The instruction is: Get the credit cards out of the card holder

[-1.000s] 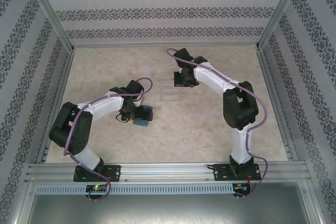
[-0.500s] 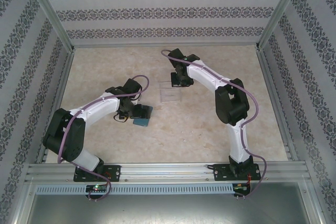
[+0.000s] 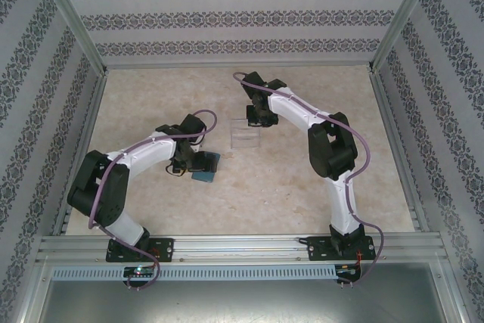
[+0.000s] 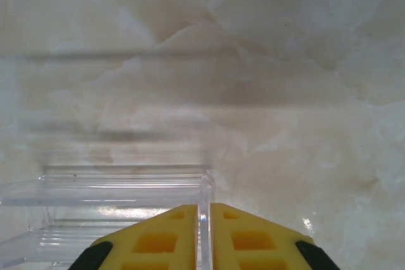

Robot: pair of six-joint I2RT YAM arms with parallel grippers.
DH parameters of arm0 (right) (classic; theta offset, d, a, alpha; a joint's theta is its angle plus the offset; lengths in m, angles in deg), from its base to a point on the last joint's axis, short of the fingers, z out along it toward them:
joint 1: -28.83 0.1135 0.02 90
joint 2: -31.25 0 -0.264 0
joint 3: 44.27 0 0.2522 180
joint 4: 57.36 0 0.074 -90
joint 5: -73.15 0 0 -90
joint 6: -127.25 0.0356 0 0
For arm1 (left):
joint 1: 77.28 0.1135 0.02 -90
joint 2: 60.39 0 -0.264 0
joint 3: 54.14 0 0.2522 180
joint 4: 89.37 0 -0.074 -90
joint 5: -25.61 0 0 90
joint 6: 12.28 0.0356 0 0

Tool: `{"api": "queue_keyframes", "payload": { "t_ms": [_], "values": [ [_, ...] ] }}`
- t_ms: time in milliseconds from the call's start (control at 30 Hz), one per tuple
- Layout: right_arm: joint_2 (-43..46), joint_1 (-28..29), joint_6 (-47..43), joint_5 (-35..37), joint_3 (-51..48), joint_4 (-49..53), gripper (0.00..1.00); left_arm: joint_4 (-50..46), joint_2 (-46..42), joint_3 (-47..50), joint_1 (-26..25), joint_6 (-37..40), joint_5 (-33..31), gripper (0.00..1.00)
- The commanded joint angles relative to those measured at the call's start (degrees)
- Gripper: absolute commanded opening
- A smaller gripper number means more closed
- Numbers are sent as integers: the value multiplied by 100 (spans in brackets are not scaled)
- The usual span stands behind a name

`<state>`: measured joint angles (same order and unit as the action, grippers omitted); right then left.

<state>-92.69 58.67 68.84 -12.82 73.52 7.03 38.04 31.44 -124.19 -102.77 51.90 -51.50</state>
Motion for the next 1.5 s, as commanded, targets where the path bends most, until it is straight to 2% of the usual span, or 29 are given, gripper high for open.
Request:
{"api": "queue_keyframes", "payload": {
  "t_ms": [0, 167, 367, 500, 700, 967, 1233, 1467],
  "values": [
    [148, -14, 178, 2, -120, 31, 15, -174, 111, -234, 13, 39, 20, 90],
    [366, -14, 238, -19, -234, 34, 24, -239, 292, -409, 22, 138, -22, 89],
    [968, -14, 199, -156, -498, -25, 31, -340, 644, -691, 53, 313, -99, 83],
    [1426, -5, 163, -162, -730, 15, 33, -453, 914, -850, 62, 426, -208, 75],
    [2126, 92, 196, -220, -1304, -100, 33, -546, 1047, -867, 62, 444, 31, 55],
    [2851, 610, 535, -756, -2314, -590, 35, -260, 692, -402, -50, 20, 487, 46],
    [3086, 1104, 1162, -1564, -3500, -1749, 44, 231, 533, -18, -271, -502, 880, 43],
    [2734, 1180, 1841, -2667, -4635, -3725, 49, 833, 432, 326, -341, -891, 1394, 42]
  ]
}}
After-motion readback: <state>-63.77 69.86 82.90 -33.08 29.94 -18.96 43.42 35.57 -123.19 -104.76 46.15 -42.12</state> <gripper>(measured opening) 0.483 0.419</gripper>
